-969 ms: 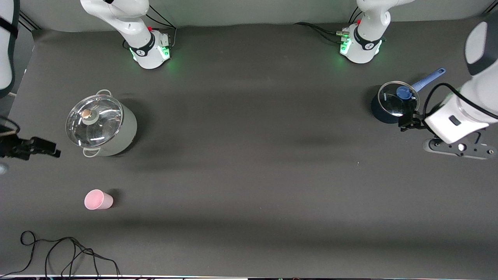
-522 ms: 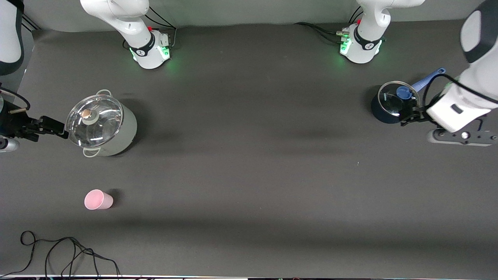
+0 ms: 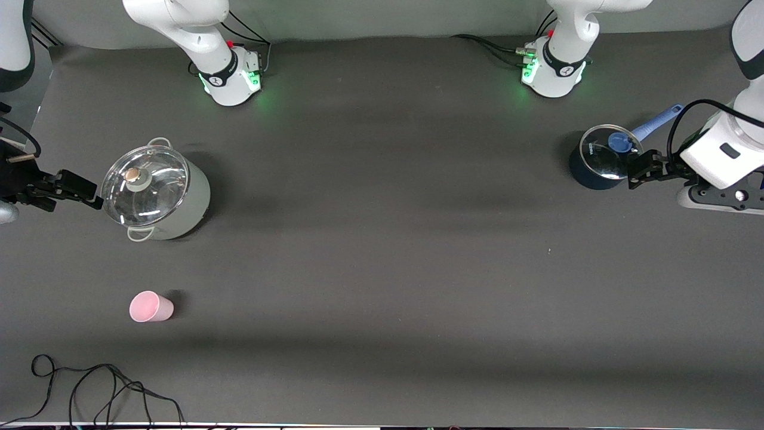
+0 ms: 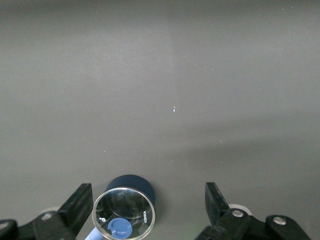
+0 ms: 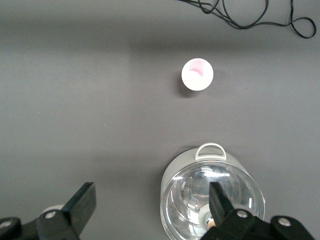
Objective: Transfer pink cup from left to right arm
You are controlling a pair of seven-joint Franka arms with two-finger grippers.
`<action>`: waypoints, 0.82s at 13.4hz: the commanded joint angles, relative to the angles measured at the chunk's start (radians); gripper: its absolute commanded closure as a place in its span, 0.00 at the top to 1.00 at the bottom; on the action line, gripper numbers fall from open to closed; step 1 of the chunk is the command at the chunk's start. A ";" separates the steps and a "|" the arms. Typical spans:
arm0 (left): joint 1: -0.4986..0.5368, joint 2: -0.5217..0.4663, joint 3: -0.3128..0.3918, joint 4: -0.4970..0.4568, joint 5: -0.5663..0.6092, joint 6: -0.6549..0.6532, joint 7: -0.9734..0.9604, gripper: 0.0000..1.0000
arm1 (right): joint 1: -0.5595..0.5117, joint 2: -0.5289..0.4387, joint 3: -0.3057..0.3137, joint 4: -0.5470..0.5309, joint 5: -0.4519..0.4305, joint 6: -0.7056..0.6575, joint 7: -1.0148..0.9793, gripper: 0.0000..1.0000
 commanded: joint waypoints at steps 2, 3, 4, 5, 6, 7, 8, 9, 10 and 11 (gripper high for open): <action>-0.006 0.005 0.009 0.002 -0.015 -0.015 0.016 1.00 | 0.007 -0.004 -0.002 0.013 -0.054 -0.044 -0.005 1.00; -0.006 0.005 0.009 0.003 -0.015 -0.018 0.016 1.00 | 0.007 -0.006 -0.002 0.013 -0.053 -0.064 -0.028 1.00; -0.006 0.005 0.009 0.002 -0.015 -0.018 0.016 1.00 | 0.010 -0.006 -0.001 0.015 -0.051 -0.081 -0.027 1.00; -0.005 0.005 0.009 0.000 -0.015 -0.018 0.016 1.00 | 0.020 -0.007 -0.002 0.016 -0.041 -0.084 -0.011 1.00; -0.005 0.005 0.009 -0.001 -0.015 -0.018 0.016 1.00 | 0.021 -0.009 -0.002 0.016 -0.038 -0.084 0.030 1.00; -0.005 0.005 0.009 -0.003 -0.015 -0.019 0.016 1.00 | 0.021 -0.010 -0.005 0.016 -0.038 -0.084 0.065 1.00; -0.005 0.005 0.009 -0.003 -0.013 -0.019 0.017 1.00 | 0.019 -0.010 -0.008 0.016 -0.038 -0.084 0.063 1.00; -0.003 0.005 0.010 -0.003 -0.015 -0.019 0.022 1.00 | 0.019 -0.010 -0.011 0.015 -0.038 -0.084 0.055 1.00; -0.003 0.005 0.012 -0.003 -0.013 -0.027 0.036 1.00 | 0.019 -0.010 -0.013 0.015 -0.038 -0.084 0.052 1.00; -0.003 0.007 0.013 -0.001 -0.013 -0.045 0.042 1.00 | 0.019 -0.010 -0.013 0.015 -0.038 -0.085 0.050 1.00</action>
